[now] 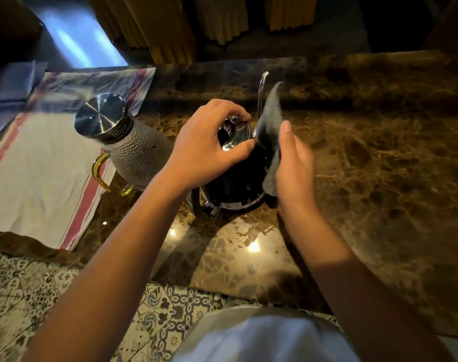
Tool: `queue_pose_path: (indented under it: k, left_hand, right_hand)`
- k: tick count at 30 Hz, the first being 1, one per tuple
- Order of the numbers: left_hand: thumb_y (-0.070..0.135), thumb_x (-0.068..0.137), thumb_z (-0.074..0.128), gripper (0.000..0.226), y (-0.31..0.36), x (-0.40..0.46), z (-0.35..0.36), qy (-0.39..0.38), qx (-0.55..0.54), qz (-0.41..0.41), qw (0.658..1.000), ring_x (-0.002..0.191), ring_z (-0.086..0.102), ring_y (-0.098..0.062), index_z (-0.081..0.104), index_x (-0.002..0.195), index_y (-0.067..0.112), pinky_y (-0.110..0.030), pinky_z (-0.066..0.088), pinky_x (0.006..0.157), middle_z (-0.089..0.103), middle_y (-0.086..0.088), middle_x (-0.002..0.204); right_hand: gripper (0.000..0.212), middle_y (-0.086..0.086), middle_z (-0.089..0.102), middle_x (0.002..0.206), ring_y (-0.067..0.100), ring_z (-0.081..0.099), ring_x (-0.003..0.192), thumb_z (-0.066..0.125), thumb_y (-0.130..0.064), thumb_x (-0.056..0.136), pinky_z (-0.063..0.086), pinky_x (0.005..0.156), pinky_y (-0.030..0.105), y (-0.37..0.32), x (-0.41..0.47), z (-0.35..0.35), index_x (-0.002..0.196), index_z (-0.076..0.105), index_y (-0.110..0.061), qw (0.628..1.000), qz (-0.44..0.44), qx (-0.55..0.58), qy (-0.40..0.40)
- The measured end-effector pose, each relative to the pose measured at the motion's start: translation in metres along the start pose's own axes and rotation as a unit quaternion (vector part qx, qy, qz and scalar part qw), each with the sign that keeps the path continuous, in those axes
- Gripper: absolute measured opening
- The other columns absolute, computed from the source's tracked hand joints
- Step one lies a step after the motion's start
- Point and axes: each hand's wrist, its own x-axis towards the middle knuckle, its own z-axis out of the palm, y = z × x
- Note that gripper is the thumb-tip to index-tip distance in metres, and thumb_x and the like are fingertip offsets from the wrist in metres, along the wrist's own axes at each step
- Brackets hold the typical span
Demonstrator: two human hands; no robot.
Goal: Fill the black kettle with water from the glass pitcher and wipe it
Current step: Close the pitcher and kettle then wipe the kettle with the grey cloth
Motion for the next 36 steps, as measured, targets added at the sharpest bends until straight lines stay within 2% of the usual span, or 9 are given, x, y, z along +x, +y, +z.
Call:
queue_pose_path:
  k: [3, 7, 13, 18, 22, 26, 28, 31, 36]
  left_hand:
    - [0.047, 0.097, 0.06, 0.045, 0.001, 0.0, 0.0, 0.005, 0.0, -0.006, 1.0, 0.117, 0.06, -0.012, 0.061, 0.131, 0.018, -0.032, 0.051, 0.098, 0.065, 0.003, 0.128]
    - [0.04, 0.106, 0.045, 0.039, -0.005, 0.0, -0.002, -0.01, 0.011, 0.006, 1.0, 0.118, 0.058, -0.013, 0.058, 0.134, 0.016, -0.034, 0.049, 0.098, 0.063, 0.002, 0.129]
    - [0.033, 0.106, 0.05, 0.033, -0.009, 0.0, 0.001, 0.006, 0.02, 0.018, 1.0, 0.117, 0.06, -0.016, 0.062, 0.13, 0.013, -0.038, 0.051, 0.099, 0.064, 0.0, 0.127]
    - [0.028, 0.107, 0.051, 0.027, -0.003, 0.0, 0.01, 0.061, 0.024, -0.023, 0.998, 0.113, 0.059, -0.013, 0.063, 0.126, 0.014, -0.029, 0.047, 0.095, 0.065, 0.0, 0.123]
    - [0.028, 0.106, 0.051, 0.024, 0.001, 0.0, 0.017, 0.093, 0.029, -0.053, 0.994, 0.11, 0.059, -0.013, 0.064, 0.122, 0.016, -0.029, 0.045, 0.092, 0.065, 0.0, 0.121]
    - [0.025, 0.105, 0.051, 0.022, 0.003, 0.002, 0.018, 0.111, 0.04, -0.058, 0.991, 0.108, 0.059, -0.016, 0.065, 0.117, 0.014, -0.035, 0.048, 0.09, 0.065, -0.002, 0.118]
    - [0.023, 0.104, 0.051, 0.02, 0.001, 0.002, 0.018, 0.11, 0.038, -0.048, 0.992, 0.107, 0.06, -0.018, 0.065, 0.115, 0.012, -0.037, 0.049, 0.09, 0.065, -0.004, 0.116]
    - [0.022, 0.102, 0.054, 0.018, -0.003, 0.003, 0.017, 0.109, 0.031, -0.043, 0.993, 0.106, 0.061, -0.017, 0.065, 0.113, 0.014, -0.036, 0.049, 0.09, 0.065, -0.003, 0.114]
    - [0.022, 0.098, 0.06, 0.01, -0.004, 0.006, 0.016, 0.126, -0.041, -0.071, 0.989, 0.105, 0.062, -0.016, 0.064, 0.107, 0.023, -0.046, 0.052, 0.093, 0.065, 0.002, 0.11]
  right_hand:
    - [0.033, -0.019, 0.075, 0.112, -0.01, 0.067, 0.11, 0.043, -0.035, 0.112, 0.054, 0.097, 0.016, 0.021, -0.01, 0.009, 0.121, 0.073, -0.023, 1.0, -0.013, 0.002, 0.003]
    - [0.016, 0.003, 0.071, 0.115, 0.021, 0.068, 0.11, 0.056, -0.021, 0.101, 0.055, 0.1, 0.054, 0.036, 0.006, 0.009, 0.107, 0.07, -0.025, 0.993, -0.056, -0.085, 0.062]
    - [0.065, 0.014, 0.071, 0.115, 0.033, 0.064, 0.112, 0.029, -0.049, 0.09, 0.049, 0.102, 0.056, 0.047, 0.02, 0.025, 0.114, 0.07, -0.004, 0.987, -0.046, -0.15, 0.029]
    - [0.054, 0.009, 0.059, 0.146, 0.027, 0.053, 0.138, 0.033, -0.034, 0.103, 0.039, 0.12, 0.044, 0.058, 0.016, 0.012, 0.143, 0.058, -0.008, 0.989, 0.01, -0.147, -0.008]
    - [0.071, -0.007, 0.024, 0.171, 0.011, 0.018, 0.16, 0.048, -0.033, 0.095, 0.019, 0.132, 0.045, 0.079, -0.022, 0.012, 0.162, 0.029, -0.022, 0.98, -0.121, -0.151, -0.045]
    - [0.063, 0.0, 0.033, 0.165, 0.02, 0.025, 0.158, 0.048, -0.027, 0.099, 0.022, 0.129, 0.053, 0.07, -0.016, 0.029, 0.159, 0.029, -0.02, 0.965, -0.227, -0.122, -0.043]
    - [0.055, 0.001, 0.051, 0.15, 0.017, 0.043, 0.146, 0.04, -0.034, 0.1, 0.032, 0.123, 0.044, 0.054, -0.003, 0.033, 0.15, 0.048, -0.013, 0.975, -0.196, -0.104, -0.033]
    - [0.042, 0.0, 0.07, 0.101, 0.012, 0.064, 0.095, 0.037, -0.037, 0.098, 0.047, 0.088, 0.03, 0.028, 0.028, 0.034, 0.101, 0.071, -0.013, 0.985, -0.073, -0.152, -0.035]
    - [0.053, -0.002, 0.075, 0.118, 0.021, 0.069, 0.115, 0.042, -0.058, 0.097, 0.053, 0.106, 0.053, 0.062, 0.071, 0.018, 0.116, 0.074, -0.021, 0.979, 0.069, -0.171, -0.085]
